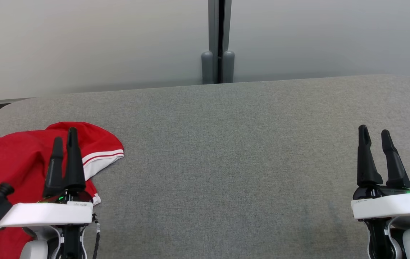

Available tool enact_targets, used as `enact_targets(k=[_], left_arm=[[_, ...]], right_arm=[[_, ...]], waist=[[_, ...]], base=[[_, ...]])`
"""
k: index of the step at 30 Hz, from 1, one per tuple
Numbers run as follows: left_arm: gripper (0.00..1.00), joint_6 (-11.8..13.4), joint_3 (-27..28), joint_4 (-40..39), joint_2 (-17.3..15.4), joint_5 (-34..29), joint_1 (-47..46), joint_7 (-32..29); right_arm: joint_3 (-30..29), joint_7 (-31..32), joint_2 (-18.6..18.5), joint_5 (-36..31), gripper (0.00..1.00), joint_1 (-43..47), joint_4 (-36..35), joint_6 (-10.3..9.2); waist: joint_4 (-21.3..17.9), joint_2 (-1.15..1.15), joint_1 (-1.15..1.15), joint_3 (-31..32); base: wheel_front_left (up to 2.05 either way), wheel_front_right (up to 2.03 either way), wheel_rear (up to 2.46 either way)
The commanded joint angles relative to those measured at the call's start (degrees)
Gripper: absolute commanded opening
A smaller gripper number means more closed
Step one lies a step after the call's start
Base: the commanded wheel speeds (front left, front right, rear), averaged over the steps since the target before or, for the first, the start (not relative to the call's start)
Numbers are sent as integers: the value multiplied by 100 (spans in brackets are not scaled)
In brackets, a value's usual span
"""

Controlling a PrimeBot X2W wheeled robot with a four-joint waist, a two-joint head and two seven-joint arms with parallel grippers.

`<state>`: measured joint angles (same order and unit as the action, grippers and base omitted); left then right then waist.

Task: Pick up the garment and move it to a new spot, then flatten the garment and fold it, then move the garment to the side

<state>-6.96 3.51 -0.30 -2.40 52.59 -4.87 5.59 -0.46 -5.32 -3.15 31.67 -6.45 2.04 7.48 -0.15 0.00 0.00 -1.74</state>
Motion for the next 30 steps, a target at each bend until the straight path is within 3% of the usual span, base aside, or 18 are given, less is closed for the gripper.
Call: enact_targets(k=[1,14,30], left_arm=[[100,42,-60,-121,-37,-223,-55,38],[100,367,-864,334,-42,-2105,68,255],[100,774,-1298,631,-179,-3493,75,500]], right_arm=[[30,-72,-40,-201,100,-90,-100,1],[130,-283,4,-1430,100,-11,130,1],[221,-529,31,-2515,100,58,322,1]], waist=[[-4,0,0,-3],[-25,0,0,-8],[-17,0,0,-11]], base=[[0,0,0],[0,0,0],[0,0,0]])
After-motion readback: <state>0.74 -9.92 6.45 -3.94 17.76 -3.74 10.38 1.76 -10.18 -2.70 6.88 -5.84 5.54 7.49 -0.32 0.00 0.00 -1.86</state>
